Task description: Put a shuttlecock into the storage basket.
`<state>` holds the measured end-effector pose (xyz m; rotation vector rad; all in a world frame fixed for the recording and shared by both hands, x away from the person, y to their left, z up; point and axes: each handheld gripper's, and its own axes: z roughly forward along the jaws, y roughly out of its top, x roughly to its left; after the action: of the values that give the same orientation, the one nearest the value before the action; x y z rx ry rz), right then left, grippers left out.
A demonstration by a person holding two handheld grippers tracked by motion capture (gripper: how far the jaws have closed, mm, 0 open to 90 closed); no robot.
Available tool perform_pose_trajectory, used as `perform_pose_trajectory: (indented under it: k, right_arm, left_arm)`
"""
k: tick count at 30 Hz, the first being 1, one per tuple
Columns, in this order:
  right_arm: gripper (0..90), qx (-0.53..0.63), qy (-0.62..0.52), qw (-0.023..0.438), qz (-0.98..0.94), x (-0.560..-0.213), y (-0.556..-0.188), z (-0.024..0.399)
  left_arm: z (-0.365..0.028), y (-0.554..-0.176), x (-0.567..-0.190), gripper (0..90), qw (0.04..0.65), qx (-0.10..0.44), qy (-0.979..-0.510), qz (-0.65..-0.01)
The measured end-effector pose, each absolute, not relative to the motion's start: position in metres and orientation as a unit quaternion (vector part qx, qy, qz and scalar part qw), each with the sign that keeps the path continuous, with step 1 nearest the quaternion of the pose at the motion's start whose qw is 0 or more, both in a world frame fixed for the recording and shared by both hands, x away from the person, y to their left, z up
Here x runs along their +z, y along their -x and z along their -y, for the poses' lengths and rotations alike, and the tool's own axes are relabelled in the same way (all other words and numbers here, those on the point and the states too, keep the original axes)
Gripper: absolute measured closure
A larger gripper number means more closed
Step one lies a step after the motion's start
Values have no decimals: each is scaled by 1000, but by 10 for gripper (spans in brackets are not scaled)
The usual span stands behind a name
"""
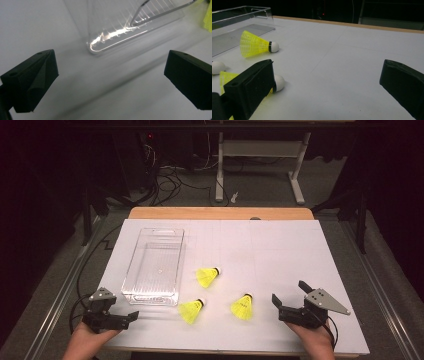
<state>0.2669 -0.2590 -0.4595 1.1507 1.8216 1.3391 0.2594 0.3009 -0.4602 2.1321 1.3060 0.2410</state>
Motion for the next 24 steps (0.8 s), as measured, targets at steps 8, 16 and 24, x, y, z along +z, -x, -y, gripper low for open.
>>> perform_pose_trajectory:
  k: [8, 16, 24]
  right_arm:
    - [2, 507, -435, 296, -682, -460, -267, 262]
    - [2, 511, -435, 299, -679, -458, -266, 264]
    - [2, 513, -432, 299, -679, -457, -264, 262]
  left_arm:
    - [-295, -271, -449, 5, 276, 73, -820, -496]
    - [-293, -277, -452, 6, 235, 39, -829, -505]
    - [-293, -278, -452, 6, 210, 0, -838, -504]
